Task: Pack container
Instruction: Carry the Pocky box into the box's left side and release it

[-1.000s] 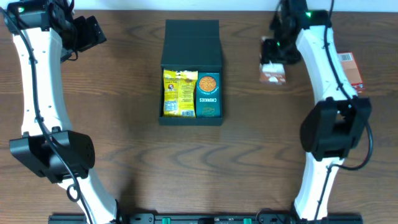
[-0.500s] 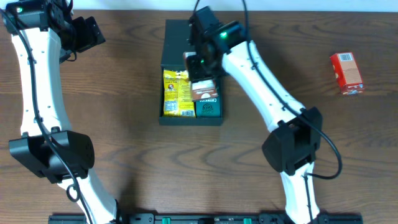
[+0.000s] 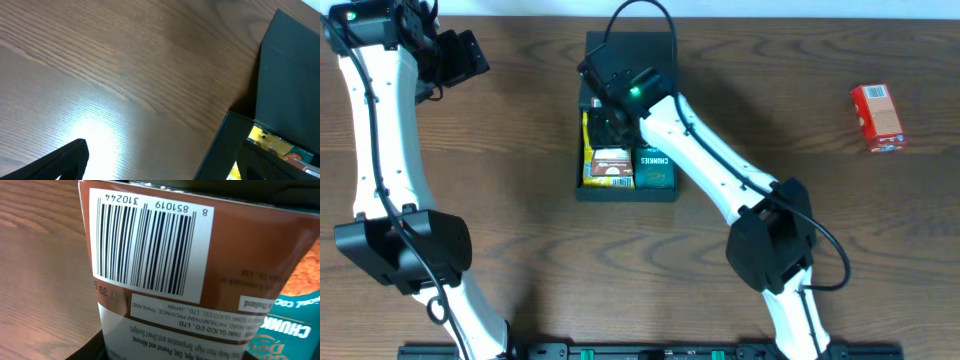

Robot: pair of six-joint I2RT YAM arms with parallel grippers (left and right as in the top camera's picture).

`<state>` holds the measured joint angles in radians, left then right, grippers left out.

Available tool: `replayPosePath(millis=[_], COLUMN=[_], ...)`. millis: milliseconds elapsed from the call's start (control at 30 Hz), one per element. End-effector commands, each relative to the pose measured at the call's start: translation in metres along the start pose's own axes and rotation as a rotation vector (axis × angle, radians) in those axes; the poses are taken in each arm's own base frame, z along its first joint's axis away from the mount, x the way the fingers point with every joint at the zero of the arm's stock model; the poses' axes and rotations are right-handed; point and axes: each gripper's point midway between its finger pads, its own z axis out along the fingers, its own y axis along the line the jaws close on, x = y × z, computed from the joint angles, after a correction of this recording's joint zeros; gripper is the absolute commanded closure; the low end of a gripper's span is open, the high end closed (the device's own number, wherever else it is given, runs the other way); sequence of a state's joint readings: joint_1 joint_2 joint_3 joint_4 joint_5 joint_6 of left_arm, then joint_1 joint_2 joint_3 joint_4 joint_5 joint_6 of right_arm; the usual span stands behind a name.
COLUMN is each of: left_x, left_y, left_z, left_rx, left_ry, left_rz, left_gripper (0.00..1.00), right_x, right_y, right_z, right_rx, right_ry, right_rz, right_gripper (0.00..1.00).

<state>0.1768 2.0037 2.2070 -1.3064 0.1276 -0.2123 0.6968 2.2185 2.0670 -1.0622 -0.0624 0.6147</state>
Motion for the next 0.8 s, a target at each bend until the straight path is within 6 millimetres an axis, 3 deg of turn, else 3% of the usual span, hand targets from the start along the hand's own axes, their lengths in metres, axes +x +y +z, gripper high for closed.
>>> replayPosePath(millis=[0,133,267,333,433,533,633,667,700,733,767], left_x=[0.001,0.001,0.001,0.001,0.001,0.001,0.001,0.001,0.001,0.001,0.001], left_y=[0.004,0.004,0.004,0.004,0.004,0.004,0.004,0.004,0.004,0.004,0.004], left_z=[0.002,0.002,0.002,0.002,0.002,0.002,0.002,0.002,0.002,0.002,0.002], left_rx=[-0.009,-0.009,-0.009,-0.009,-0.009,-0.009,-0.009,-0.009,-0.009,-0.009,-0.01], left_ry=[0.01,0.01,0.01,0.009,0.009,0.009,0.01,0.01,0.01,0.01,0.01], left_rz=[0.001,0.001,0.001,0.002,0.002,0.005,0.005,0.005,0.008,0.013,0.013], left_gripper=[0.05,0.05,0.05,0.05,0.05,0.05,0.05,0.05,0.04,0.05,0.05], right_x=[0.008,0.01,0.013,0.011,-0.004,-0.027,-0.052,-0.06,-0.066,-0.071,-0.073], right_y=[0.003,-0.001,-0.004,-0.003,-0.001,-0.001,-0.01,-0.014,-0.018,-0.018,-0.014], right_z=[0.006,0.018,0.03,0.029,0.018,-0.005,-0.041,-0.054,-0.064,-0.076,-0.083], right_rx=[0.034,0.078,0.093,0.088,0.065,0.038,0.016,0.009,-0.006,-0.05,-0.112], right_ry=[-0.007,-0.015,0.005,-0.002,-0.041,-0.098,-0.164,-0.185,-0.196,-0.201,-0.189], right_rz=[0.026,0.025,0.02,0.008,-0.018,-0.028,-0.018,-0.017,-0.015,-0.026,-0.053], right_gripper=[0.76,0.72,0.36,0.27,0.1,0.09,0.2,0.33,0.55,0.91,0.99])
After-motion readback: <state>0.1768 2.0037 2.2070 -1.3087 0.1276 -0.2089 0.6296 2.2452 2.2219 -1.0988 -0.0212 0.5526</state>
